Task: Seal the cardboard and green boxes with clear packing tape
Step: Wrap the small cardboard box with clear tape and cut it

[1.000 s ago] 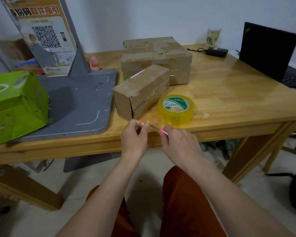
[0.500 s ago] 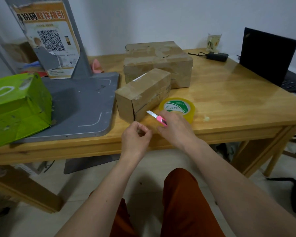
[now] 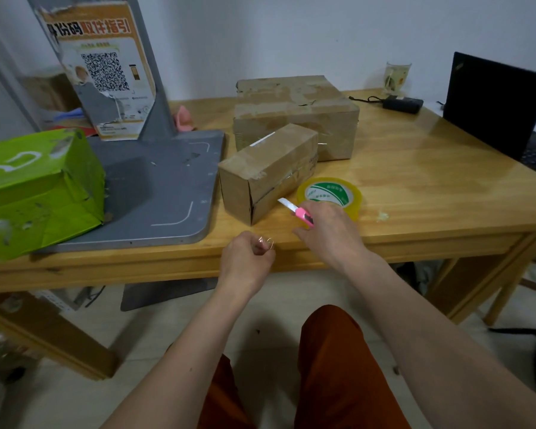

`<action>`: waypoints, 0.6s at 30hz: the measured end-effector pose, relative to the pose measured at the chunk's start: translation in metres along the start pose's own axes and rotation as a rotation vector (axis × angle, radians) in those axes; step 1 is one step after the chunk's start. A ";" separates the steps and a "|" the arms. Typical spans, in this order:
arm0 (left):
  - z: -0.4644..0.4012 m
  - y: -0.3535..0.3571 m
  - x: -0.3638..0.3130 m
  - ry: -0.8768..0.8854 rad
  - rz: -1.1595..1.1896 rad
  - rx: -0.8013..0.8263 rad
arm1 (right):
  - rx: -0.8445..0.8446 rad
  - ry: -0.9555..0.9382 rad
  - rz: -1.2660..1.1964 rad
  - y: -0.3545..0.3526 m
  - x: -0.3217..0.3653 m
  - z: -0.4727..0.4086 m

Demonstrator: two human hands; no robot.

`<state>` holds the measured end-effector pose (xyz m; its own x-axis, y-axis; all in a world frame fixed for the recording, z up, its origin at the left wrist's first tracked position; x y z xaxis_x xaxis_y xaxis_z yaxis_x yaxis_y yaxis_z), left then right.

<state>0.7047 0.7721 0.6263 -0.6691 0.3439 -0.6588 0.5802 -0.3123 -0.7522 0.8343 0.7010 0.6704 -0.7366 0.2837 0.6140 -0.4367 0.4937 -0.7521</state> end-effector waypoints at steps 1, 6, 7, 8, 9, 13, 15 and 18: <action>0.003 0.001 0.000 0.009 0.056 0.021 | -0.015 -0.006 -0.042 -0.001 0.001 0.001; 0.019 0.004 -0.008 -0.003 0.434 0.162 | -0.058 0.016 -0.295 -0.007 0.003 0.008; 0.022 0.004 -0.011 -0.001 0.464 0.178 | -0.016 0.050 -0.366 -0.008 0.001 0.010; 0.023 0.003 -0.014 0.004 0.491 0.189 | 0.041 0.076 -0.445 -0.008 0.000 0.012; 0.025 0.003 -0.017 0.009 0.515 0.197 | 0.100 0.095 -0.532 -0.009 -0.001 0.015; 0.030 0.011 -0.026 0.016 0.564 0.257 | 0.189 0.122 -0.692 -0.018 -0.011 0.026; 0.032 0.019 -0.028 -0.014 0.581 0.314 | 0.167 0.138 -0.685 -0.022 -0.021 0.029; 0.034 0.033 -0.030 -0.143 0.695 0.432 | 0.149 0.169 -0.603 -0.025 -0.036 0.034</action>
<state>0.7282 0.7212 0.6215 -0.2935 -0.1600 -0.9425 0.6734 -0.7343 -0.0851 0.8542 0.6504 0.6585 -0.2527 0.1236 0.9596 -0.8246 0.4914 -0.2804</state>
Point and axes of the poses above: each hand's wrist, its own z-axis away from the middle knuckle, its own y-axis out of the palm, x = y × z, the point moved 5 cm from there along -z, towards the middle knuckle, and after that the axes turned 12 degrees about -z, right-handed, at the moved point
